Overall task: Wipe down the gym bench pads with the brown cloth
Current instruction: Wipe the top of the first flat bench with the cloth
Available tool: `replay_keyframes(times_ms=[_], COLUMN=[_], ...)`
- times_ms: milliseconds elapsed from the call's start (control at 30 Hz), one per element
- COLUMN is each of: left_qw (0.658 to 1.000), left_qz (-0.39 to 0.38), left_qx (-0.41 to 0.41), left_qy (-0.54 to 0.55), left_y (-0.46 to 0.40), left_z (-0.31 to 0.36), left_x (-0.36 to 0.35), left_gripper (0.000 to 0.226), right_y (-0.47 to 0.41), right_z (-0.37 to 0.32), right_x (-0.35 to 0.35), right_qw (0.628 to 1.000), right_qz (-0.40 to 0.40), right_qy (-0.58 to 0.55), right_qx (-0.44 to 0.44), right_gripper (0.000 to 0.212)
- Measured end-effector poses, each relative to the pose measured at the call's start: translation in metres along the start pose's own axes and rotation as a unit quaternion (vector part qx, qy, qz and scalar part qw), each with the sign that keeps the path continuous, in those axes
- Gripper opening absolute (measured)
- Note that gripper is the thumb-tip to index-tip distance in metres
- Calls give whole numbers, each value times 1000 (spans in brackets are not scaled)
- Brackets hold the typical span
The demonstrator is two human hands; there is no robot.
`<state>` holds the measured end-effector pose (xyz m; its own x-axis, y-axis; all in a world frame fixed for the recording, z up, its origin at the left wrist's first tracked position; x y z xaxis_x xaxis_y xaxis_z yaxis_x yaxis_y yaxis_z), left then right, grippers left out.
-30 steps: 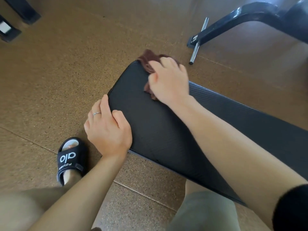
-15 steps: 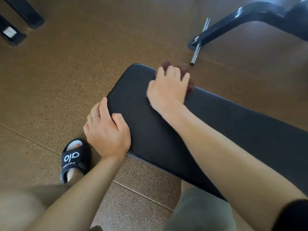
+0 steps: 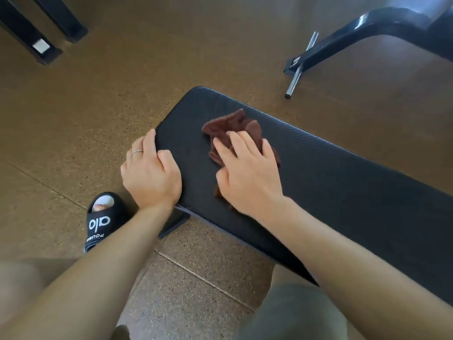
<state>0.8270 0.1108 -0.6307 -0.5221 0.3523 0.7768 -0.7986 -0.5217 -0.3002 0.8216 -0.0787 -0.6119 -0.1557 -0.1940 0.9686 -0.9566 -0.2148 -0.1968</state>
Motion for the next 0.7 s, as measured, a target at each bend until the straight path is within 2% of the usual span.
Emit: replay_keyframes(times_ms=[67, 200, 333, 433, 600, 700], left_qw=[1000, 1000, 999, 993, 936, 896], left_qz=[4, -10, -40, -83, -254, -314], left_qx=[6, 12, 14, 13, 52, 66], left_qy=[3, 14, 30, 89, 237, 307], left_y=[0, 0, -3, -12, -46, -50], left_z=[1, -3, -4, -16, -44, -51], left_x=[0, -1, 4, 10, 5, -1], left_gripper=[64, 64, 65, 62, 40, 38], right_y=[-46, -74, -13, 41, 35, -9], right_z=[10, -3, -50, -72, -84, -112], right_x=[-4, -17, -11, -5, -9, -19], right_qw=[999, 994, 999, 1000, 996, 996], right_qz=[-14, -23, 6, -10, 7, 30], right_qy=[13, 37, 1, -17, 6, 7], right_qx=[-37, -103, -53, -23, -94, -83], right_gripper=[69, 58, 59, 58, 54, 55])
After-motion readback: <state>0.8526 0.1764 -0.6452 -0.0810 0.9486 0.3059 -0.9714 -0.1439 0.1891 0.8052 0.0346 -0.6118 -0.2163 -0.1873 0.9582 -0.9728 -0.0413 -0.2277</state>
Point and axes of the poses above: each hand's wrist, its own y-axis away from the middle knuckle, its own x-axis out of the back of the hand, z = x × y, the point moved 3 cm from there along -y, towards the middle knuckle, and after that the axes turned 8 degrees about z, right-handed, at the moved point
